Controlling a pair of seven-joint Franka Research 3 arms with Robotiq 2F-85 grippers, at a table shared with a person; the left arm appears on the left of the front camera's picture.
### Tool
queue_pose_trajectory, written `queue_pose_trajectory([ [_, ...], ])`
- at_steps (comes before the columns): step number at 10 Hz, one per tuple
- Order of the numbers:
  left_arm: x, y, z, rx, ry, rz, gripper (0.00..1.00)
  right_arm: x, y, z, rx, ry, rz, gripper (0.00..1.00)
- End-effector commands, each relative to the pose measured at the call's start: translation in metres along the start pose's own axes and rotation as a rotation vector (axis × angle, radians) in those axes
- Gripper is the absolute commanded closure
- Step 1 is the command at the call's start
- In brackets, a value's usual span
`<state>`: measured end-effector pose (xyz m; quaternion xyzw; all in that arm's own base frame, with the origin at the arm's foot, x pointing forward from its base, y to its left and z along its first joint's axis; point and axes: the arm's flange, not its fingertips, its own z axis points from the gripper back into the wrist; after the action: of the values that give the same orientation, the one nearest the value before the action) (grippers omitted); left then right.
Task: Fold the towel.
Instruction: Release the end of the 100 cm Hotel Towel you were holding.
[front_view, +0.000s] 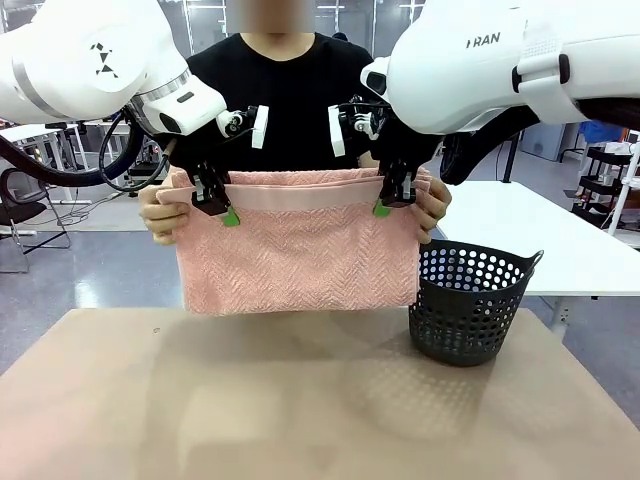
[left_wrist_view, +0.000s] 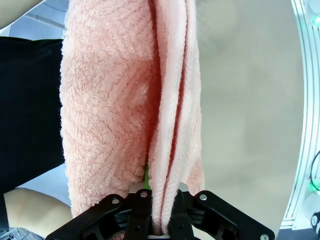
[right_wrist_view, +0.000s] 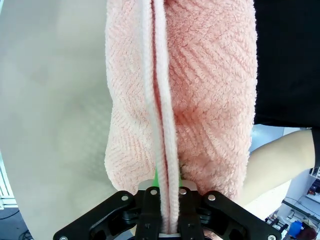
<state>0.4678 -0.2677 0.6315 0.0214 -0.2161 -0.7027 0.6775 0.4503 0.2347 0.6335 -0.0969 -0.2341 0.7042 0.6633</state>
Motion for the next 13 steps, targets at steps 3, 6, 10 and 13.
queue_pose_trajectory([
  [3, -0.001, 0.001, 0.001, 0.005, 0.005, -0.003, 1.0, -0.002, 0.001, 0.002, -0.003, 0.003, 0.002, 0.98],
  [6, -0.001, 0.001, 0.001, 0.005, 0.005, -0.003, 1.0, -0.002, 0.001, 0.002, -0.003, 0.003, 0.002, 0.98],
  [10, 0.0, 0.0, 0.015, 0.054, -0.009, 0.031, 0.13, 0.0, -0.002, 0.007, -0.009, 0.0, -0.008, 0.27],
  [13, -0.002, 0.003, 0.036, 0.082, -0.024, 0.043, 0.1, -0.012, -0.02, 0.053, -0.027, -0.011, -0.027, 0.24],
])
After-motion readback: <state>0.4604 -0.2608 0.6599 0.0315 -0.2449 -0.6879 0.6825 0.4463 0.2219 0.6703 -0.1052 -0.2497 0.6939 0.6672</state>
